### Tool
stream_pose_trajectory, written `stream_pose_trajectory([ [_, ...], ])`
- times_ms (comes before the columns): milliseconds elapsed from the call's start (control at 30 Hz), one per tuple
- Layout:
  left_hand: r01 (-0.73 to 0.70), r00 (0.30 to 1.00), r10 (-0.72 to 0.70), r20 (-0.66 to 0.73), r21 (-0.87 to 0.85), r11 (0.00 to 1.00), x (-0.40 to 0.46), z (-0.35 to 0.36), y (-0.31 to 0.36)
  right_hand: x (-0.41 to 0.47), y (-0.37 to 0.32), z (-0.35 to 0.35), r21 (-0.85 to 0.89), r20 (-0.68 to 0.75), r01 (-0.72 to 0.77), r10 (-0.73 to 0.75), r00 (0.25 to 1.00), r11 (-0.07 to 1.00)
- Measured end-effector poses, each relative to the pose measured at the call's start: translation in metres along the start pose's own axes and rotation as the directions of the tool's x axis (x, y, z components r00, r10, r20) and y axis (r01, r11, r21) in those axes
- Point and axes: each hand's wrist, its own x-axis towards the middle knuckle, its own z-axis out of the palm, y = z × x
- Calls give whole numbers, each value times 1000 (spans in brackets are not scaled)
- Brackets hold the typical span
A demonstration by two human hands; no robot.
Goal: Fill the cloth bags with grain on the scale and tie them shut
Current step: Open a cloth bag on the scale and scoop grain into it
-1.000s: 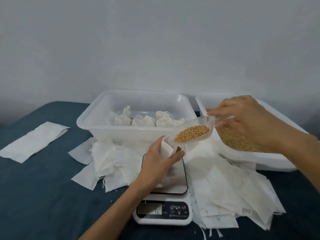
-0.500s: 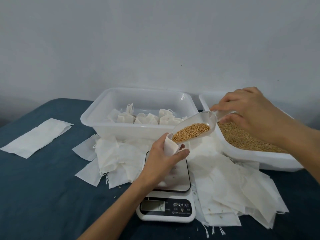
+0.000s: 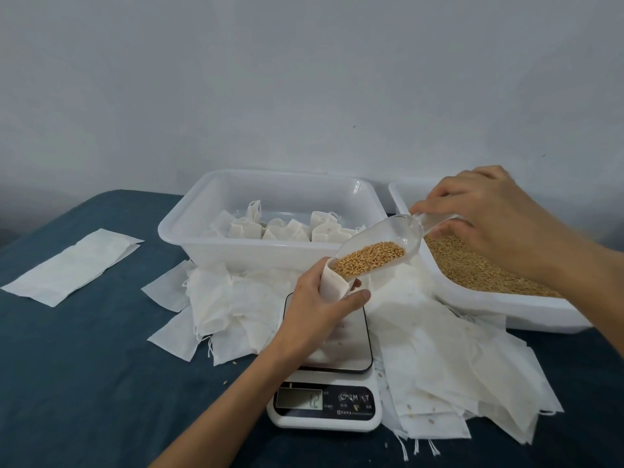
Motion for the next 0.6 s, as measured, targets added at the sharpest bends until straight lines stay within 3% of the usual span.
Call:
stream_pose_trajectory([
  [600, 22, 1000, -22, -9, 8, 1000, 1, 0, 0, -2, -1, 0, -32, -23, 32, -33, 999, 999],
])
